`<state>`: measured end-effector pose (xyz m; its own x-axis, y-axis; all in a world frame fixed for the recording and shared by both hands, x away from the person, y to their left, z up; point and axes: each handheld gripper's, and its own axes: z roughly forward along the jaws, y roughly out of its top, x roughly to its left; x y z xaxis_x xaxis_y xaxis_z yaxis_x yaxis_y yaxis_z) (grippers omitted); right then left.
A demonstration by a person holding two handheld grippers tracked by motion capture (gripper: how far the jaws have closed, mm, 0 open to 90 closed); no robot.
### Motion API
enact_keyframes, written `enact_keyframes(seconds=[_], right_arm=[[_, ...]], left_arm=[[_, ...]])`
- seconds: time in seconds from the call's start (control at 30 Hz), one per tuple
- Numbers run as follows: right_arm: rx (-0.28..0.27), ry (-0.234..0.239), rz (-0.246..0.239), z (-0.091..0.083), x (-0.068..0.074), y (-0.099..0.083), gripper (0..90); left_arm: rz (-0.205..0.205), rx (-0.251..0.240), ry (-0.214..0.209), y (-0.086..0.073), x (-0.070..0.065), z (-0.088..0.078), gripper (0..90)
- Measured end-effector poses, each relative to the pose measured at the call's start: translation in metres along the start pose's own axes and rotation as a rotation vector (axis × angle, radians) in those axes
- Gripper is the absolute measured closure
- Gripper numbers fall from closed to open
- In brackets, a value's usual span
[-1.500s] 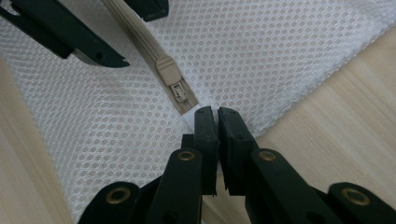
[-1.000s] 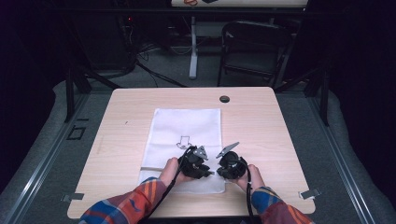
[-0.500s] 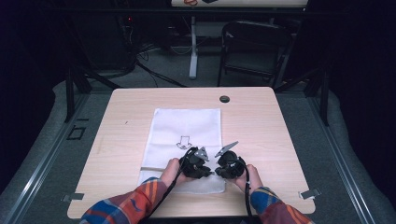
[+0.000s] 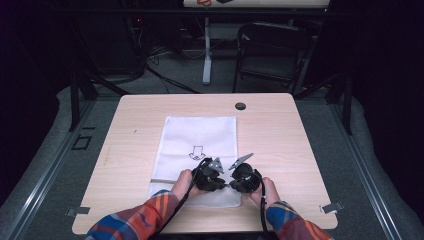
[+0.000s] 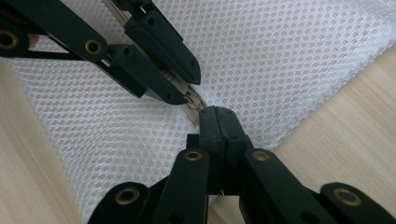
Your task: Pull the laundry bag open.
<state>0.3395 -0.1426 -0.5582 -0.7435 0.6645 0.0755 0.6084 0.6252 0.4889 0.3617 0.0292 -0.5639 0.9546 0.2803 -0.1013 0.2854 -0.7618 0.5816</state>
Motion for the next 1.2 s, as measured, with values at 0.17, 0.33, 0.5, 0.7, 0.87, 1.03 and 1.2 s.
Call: enact_keyframes(seconds=[0.17, 0.33, 0.5, 0.7, 0.87, 1.03, 1.2], right_arm=[[0.008, -0.006, -0.004, -0.001, -0.001, 0.0, 90.0], [0.008, -0.005, -0.005, -0.001, -0.001, 0.0, 90.0], [0.008, -0.006, 0.002, -0.001, -0.001, -0.001, 90.0], [0.008, -0.002, 0.005, 0.0, -0.001, 0.0, 90.0], [0.01, 0.0, 0.005, 0.0, -0.001, 0.0, 90.0], [0.013, -0.005, 0.004, 0.0, -0.001, 0.0, 90.0], [0.027, -0.004, 0.001, -0.001, -0.001, 0.002, 90.0]], left_arm=[[0.003, 0.003, 0.004, 0.0, 0.0, -0.001, 81.5], [0.007, 0.016, 0.005, -0.001, 0.001, -0.003, 81.6], [-0.01, 0.006, 0.003, -0.006, 0.004, -0.008, 81.6], [-0.02, 0.006, 0.004, -0.011, 0.007, -0.013, 81.6], [-0.027, 0.007, 0.0, -0.017, 0.009, -0.018, 81.6], [-0.024, 0.014, 0.004, -0.017, 0.009, -0.019, 81.5], [-0.027, 0.014, -0.002, -0.017, 0.01, -0.018, 81.4]])
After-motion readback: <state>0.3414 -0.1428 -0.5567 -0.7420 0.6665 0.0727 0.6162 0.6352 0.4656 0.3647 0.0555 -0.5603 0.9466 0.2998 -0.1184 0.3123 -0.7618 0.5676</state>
